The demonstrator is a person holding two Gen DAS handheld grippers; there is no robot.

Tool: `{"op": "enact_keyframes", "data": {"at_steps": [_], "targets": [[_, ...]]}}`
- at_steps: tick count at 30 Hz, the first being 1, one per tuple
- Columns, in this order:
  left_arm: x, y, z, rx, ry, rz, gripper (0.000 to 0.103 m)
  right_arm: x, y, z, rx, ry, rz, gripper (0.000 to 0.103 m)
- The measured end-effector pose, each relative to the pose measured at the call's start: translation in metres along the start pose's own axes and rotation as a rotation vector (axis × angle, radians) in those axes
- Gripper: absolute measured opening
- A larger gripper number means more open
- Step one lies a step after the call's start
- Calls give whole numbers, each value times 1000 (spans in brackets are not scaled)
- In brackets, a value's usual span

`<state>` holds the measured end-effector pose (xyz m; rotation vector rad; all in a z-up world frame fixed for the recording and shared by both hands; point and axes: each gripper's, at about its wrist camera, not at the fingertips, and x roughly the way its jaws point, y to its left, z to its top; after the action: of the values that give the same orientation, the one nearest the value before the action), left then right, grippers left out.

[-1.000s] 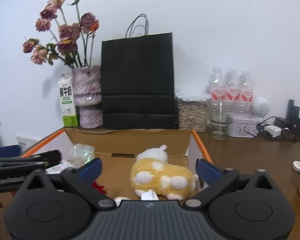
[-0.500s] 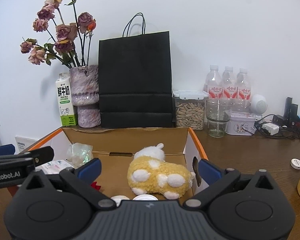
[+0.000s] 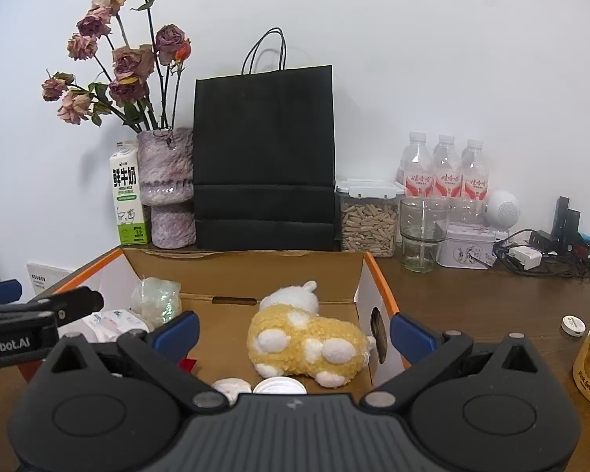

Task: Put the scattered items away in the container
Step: 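Withdraw both tools toward the dark blue pouch and white caps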

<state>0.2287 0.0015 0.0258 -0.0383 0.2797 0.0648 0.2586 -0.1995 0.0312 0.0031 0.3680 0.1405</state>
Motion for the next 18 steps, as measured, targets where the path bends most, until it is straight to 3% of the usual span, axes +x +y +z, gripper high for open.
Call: {"op": "enact_keyframes", "data": {"at_steps": [18], "targets": [[-56, 21, -24, 41, 3, -30, 103, -67, 2, -34, -13, 4, 40, 103]]}}
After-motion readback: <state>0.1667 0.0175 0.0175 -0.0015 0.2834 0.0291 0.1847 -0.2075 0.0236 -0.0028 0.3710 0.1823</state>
